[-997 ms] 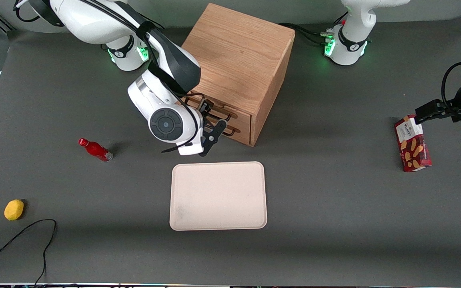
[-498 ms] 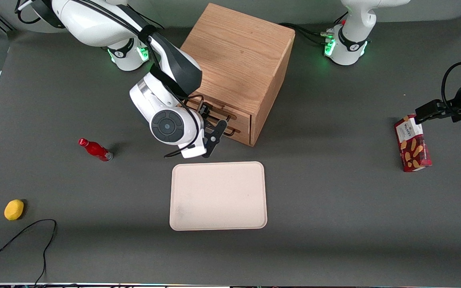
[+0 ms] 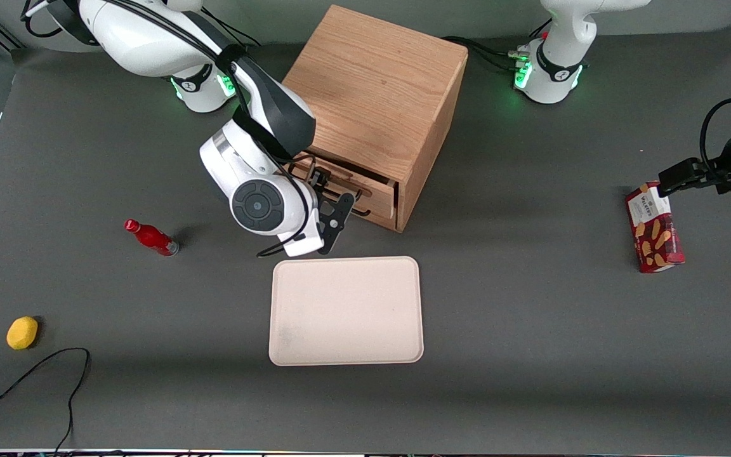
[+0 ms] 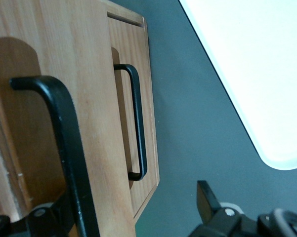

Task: Open upper drawer
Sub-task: 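Pull the handle outward with the right gripper, sliding the drawer open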

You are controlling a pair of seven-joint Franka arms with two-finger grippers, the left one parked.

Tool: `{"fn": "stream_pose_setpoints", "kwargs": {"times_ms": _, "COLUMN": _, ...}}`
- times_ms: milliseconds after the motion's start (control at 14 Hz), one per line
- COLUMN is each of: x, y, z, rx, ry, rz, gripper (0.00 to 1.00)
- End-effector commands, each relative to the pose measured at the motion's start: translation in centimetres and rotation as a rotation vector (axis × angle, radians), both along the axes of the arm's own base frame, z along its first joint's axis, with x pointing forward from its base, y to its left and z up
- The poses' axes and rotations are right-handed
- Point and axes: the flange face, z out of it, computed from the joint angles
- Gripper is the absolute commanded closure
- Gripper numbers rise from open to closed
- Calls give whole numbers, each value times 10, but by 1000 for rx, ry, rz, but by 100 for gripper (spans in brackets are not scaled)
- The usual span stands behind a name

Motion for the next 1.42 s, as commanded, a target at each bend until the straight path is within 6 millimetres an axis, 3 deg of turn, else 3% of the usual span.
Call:
{"fn": "stream_pose_setpoints", "kwargs": {"times_ms": 0, "x": 8, "y": -2, "z": -1, "rx": 19, "ry": -12, "rz": 24, "gripper": 0}}
{"fn": "stream_pose_setpoints", "kwargs": {"times_ms": 1353, "x": 39, "y": -31, "z": -1, "rx": 56, "ry": -71, "rz": -31, "gripper": 0}}
